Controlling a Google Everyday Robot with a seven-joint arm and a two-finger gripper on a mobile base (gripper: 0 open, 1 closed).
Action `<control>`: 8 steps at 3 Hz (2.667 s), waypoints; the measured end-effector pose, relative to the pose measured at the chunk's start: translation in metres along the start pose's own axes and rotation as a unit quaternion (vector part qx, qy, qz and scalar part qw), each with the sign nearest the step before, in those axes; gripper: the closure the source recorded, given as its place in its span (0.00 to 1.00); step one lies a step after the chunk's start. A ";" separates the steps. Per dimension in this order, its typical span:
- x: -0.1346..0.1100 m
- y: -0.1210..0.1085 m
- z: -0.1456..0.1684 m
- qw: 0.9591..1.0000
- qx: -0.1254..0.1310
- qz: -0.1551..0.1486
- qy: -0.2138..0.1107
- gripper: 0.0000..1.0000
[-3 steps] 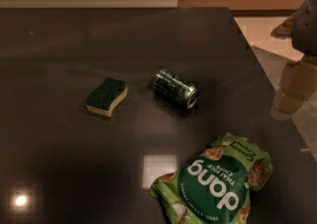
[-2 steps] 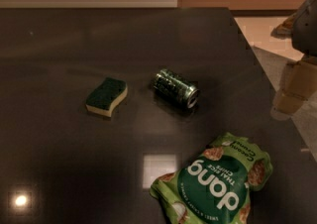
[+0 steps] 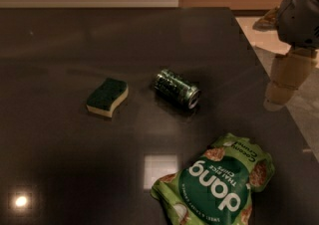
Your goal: Place green can upright
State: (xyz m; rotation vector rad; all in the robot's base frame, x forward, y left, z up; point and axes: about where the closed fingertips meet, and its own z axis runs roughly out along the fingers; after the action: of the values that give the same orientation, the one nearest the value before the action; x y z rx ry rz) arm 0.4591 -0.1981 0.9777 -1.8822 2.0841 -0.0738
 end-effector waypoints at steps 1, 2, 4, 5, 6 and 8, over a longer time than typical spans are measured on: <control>-0.017 -0.013 0.009 0.997 -0.003 -0.074 -0.029 0.00; -0.038 -0.021 0.016 0.984 0.001 -0.167 -0.069 0.00; -0.079 -0.018 0.035 0.922 -0.010 -0.374 -0.103 0.00; -0.094 -0.017 0.055 0.874 -0.026 -0.477 -0.094 0.00; -0.105 -0.021 0.075 0.819 -0.038 -0.566 -0.082 0.00; -0.115 -0.026 0.101 0.701 -0.055 -0.708 -0.069 0.00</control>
Offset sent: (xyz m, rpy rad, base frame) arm 0.0346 0.0589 -0.0016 0.0542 -0.1504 0.6562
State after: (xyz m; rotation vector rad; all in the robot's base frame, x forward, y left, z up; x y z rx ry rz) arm 0.5197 -0.0711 0.9127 -2.9123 0.1033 -0.1445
